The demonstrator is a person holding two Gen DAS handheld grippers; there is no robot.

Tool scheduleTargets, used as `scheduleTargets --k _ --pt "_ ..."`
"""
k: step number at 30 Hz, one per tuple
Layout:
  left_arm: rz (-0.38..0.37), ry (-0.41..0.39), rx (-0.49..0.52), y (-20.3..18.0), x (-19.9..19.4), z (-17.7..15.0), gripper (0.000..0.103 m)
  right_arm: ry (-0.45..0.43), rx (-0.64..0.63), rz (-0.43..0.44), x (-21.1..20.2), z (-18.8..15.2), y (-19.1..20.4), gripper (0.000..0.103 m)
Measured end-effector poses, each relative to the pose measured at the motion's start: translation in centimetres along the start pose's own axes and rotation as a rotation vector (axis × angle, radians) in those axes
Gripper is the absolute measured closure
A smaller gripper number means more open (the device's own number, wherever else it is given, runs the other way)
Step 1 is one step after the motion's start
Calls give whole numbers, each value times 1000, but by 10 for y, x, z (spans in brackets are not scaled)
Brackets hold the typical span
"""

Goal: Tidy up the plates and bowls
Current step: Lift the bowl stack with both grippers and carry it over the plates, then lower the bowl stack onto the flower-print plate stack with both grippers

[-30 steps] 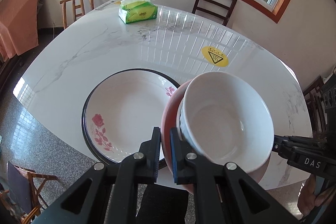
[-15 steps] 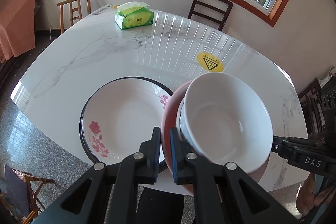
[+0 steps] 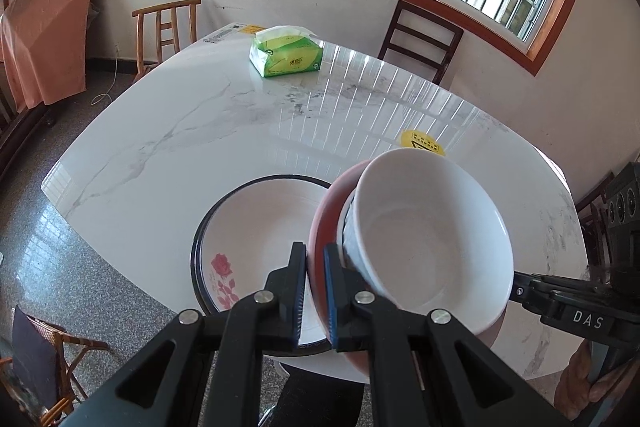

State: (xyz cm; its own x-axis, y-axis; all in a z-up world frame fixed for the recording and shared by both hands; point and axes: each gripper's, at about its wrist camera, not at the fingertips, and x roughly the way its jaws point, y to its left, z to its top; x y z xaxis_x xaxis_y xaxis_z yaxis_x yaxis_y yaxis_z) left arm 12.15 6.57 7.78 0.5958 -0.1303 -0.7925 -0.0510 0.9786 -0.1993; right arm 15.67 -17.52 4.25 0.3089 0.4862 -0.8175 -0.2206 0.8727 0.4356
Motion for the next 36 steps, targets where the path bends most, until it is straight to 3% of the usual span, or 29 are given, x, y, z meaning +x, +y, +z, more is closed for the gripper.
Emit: scheduleTargets --k 21,36 --pt "38 4 -90 60 11 15 96 53 -34 45 48 24 34 86" --pt "50 16 -106 71 24 16 96 81 -37 48 63 28 41 86"
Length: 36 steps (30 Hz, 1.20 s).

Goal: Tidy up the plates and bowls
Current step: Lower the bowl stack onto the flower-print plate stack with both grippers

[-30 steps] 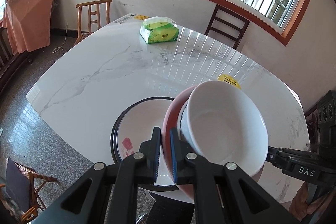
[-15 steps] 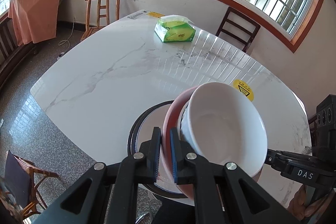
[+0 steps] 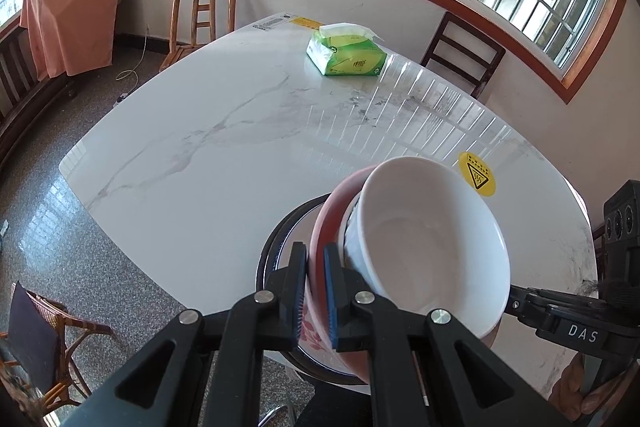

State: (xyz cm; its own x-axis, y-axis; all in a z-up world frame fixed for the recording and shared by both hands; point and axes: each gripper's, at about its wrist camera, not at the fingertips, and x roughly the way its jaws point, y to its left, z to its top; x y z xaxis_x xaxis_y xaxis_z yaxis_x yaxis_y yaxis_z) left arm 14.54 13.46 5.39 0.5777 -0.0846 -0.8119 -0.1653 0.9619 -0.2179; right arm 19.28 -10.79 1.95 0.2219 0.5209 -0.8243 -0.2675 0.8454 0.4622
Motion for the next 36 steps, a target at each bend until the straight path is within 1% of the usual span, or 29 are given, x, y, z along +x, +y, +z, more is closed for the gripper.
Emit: scheduleTargets --k 26,36 --pt "7 36 -6 8 18 -6 96 21 12 -6 9 0 -1 86" --pt "11 36 -13 10 19 -6 96 24 11 -3 11 0 -1 86"
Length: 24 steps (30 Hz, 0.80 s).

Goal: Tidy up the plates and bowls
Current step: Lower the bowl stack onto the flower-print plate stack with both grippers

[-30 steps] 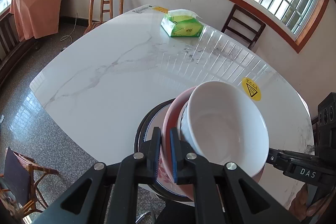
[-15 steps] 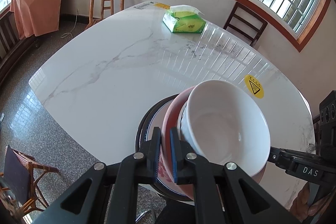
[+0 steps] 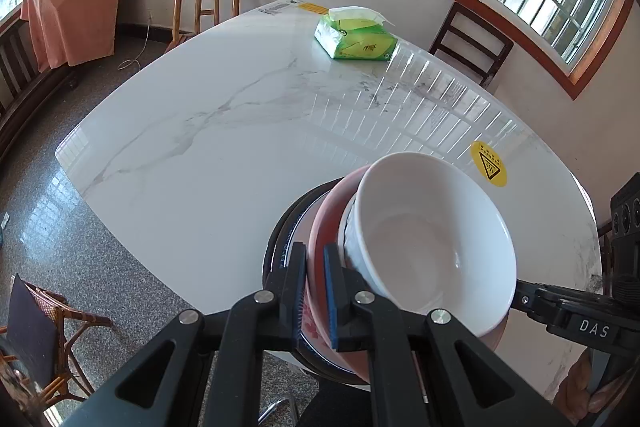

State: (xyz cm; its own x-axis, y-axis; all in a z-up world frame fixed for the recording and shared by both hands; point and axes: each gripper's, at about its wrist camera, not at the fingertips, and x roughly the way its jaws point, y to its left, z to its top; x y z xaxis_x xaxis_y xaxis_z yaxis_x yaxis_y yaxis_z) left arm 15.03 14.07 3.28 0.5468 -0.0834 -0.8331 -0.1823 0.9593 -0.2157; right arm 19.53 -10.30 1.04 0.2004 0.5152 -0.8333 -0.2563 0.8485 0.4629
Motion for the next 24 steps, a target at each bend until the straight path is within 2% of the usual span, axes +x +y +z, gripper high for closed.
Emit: scheduleTargets --k 13,24 --pt "-4 -13 4 3 0 -5 96 -9 -17 -7 2 -1 2 85" --pt "-3 -37 29 6 5 -15 96 -73 -34 0 1 -7 3 85"
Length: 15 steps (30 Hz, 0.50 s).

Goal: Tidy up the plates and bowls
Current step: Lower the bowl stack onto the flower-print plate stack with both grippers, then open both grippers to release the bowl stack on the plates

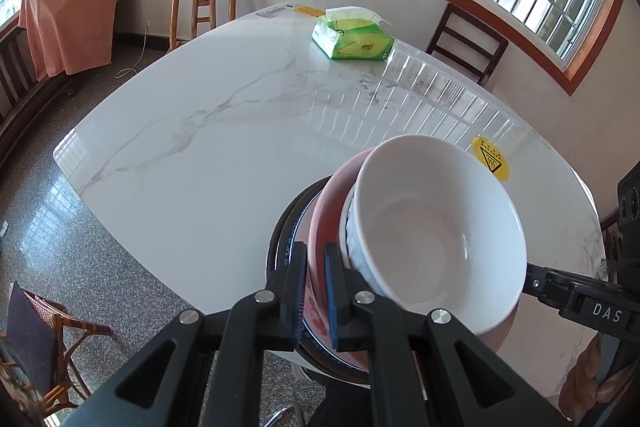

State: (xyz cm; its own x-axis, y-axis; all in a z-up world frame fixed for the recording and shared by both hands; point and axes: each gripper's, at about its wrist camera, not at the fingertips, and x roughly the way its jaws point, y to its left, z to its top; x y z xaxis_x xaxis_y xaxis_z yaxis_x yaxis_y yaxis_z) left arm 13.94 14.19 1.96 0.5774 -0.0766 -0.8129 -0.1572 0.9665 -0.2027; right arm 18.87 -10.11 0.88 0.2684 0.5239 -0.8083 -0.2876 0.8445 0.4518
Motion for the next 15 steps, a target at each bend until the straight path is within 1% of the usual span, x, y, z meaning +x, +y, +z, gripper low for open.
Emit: scheduleTargets --k 5,8,14,15 --pt "15 -37 18 -1 -1 -3 95 -41 -15 -13 0 -2 4 85" --pt "26 -72 25 0 -3 -7 92 -72 -40 -27 -1 -3 6 84" --pt "7 -110 7 4 -4 -10 90 -139 -61 -51 -3 -6 8 84" --pt "8 -116 5 5 -4 -11 89 -152 -70 -61 -3 -7 8 82"
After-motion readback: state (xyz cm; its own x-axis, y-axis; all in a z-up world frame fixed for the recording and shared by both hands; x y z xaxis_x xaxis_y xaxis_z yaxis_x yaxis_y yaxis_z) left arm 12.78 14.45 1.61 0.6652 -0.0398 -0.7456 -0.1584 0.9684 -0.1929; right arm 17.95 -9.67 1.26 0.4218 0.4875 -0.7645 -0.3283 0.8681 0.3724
